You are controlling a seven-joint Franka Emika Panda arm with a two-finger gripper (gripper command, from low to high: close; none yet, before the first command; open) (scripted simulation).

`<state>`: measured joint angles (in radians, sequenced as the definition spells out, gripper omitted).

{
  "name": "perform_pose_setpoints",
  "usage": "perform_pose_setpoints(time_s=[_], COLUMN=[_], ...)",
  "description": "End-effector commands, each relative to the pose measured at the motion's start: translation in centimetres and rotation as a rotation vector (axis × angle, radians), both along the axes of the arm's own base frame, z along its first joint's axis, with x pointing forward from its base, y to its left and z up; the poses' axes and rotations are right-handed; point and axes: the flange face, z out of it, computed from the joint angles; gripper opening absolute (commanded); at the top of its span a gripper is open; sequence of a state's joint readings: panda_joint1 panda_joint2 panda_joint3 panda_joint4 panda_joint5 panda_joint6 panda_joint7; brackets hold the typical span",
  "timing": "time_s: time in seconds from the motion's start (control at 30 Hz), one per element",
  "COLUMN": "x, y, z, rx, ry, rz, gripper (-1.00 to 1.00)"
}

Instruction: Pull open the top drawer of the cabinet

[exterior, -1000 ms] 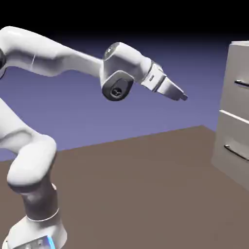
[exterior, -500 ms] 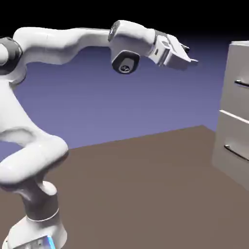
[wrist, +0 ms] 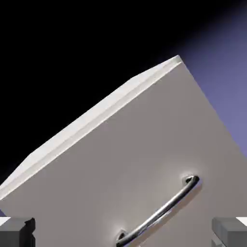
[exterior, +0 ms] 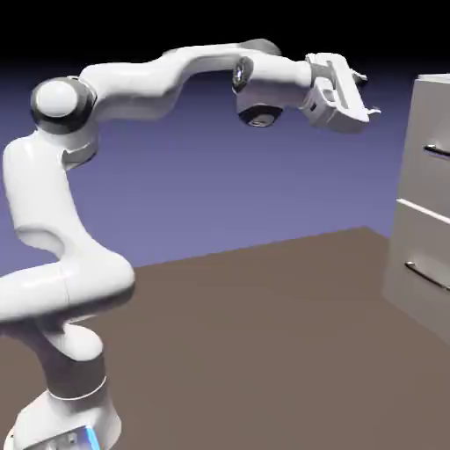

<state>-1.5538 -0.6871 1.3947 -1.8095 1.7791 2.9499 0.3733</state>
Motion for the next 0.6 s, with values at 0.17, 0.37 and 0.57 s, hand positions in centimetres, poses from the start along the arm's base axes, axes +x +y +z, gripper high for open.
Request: perform_pose_setpoints(time_s=[0.17,0.37,0.57], x=[4.6,9.0,12.9], y=[0.1,-0.5,-1.8], z=[-3.5,-7.6,-11.5], rx=[0.164,0.360,0.586], ry=[-0.036,-0.073,-0.119], rz=[0.019,0.031,0.033], gripper=[0.00,0.00,0.00])
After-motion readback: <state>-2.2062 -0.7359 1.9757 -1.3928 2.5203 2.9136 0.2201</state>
